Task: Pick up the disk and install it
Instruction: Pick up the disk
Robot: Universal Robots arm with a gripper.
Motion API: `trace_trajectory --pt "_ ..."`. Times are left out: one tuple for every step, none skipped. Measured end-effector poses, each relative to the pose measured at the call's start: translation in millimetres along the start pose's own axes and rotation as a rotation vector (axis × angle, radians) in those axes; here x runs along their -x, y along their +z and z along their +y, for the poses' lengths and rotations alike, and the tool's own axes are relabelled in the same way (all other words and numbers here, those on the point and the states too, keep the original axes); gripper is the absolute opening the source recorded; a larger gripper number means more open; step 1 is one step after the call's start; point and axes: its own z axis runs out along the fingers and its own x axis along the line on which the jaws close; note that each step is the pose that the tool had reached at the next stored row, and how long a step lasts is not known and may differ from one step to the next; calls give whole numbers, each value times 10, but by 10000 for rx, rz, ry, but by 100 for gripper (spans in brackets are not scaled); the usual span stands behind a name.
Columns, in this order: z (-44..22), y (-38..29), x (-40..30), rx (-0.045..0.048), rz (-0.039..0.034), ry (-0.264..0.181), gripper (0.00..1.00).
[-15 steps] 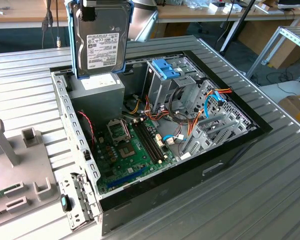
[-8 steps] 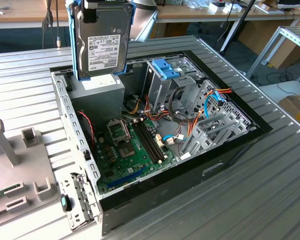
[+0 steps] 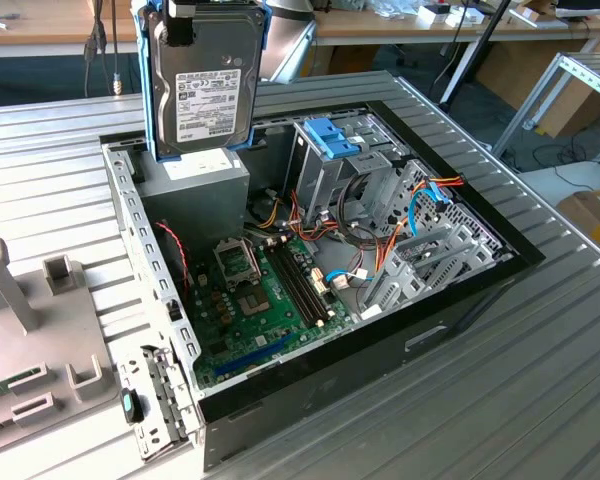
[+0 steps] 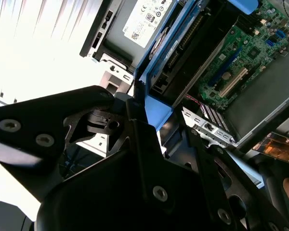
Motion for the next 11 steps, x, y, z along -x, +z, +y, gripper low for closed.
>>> trace_trajectory --pt "-3 0 -2 0 0 -1 36" --pt "-5 -1 -10 0 0 0 36" --pt "-7 -1 -19 -1 0 0 36" --pt "-10 -2 -29 0 1 0 36" --pt "-12 -2 -43 -1 0 0 36" --pt "-14 -3 -55 0 0 0 36" --pt "-16 -4 -65 -1 0 0 36" --pt "-19 -4 -80 -2 -1 0 36" --pt "-19 -4 -80 -1 -1 1 36" --pt "-19 -4 -80 -1 -1 2 36" --pt "-19 -4 -80 -1 -1 1 36"
